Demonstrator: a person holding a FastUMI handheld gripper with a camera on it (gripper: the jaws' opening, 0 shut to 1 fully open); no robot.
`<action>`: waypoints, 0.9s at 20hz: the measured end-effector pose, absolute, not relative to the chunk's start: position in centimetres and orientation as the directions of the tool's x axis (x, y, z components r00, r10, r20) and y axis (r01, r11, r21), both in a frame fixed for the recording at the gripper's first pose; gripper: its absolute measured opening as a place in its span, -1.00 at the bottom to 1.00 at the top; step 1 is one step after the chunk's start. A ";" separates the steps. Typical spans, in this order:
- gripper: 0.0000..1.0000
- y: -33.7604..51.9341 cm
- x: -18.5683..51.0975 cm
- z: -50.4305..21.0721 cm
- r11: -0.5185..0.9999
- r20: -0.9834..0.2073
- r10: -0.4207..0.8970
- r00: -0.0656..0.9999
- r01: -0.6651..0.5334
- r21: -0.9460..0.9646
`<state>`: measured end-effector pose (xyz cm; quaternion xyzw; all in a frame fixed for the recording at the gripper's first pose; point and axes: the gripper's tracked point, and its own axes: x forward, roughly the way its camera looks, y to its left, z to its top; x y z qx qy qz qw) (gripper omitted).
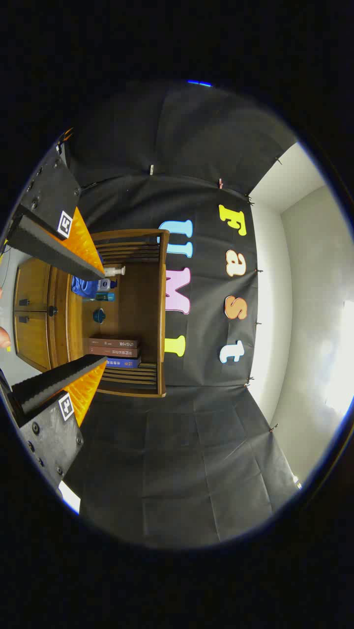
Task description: Pull open the drawer, take out the items inside it, and place them on the countertop above the cabinet.
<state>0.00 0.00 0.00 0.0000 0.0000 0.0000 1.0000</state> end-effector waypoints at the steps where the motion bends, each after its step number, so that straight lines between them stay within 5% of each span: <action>1: 0.96 0.0 -0.1 0.0 1.000 0.001 0.001 1.000 -0.001 -0.003; 18: 0.96 0.2 -0.4 -0.1 1.000 0.002 0.005 1.000 -0.005 -0.016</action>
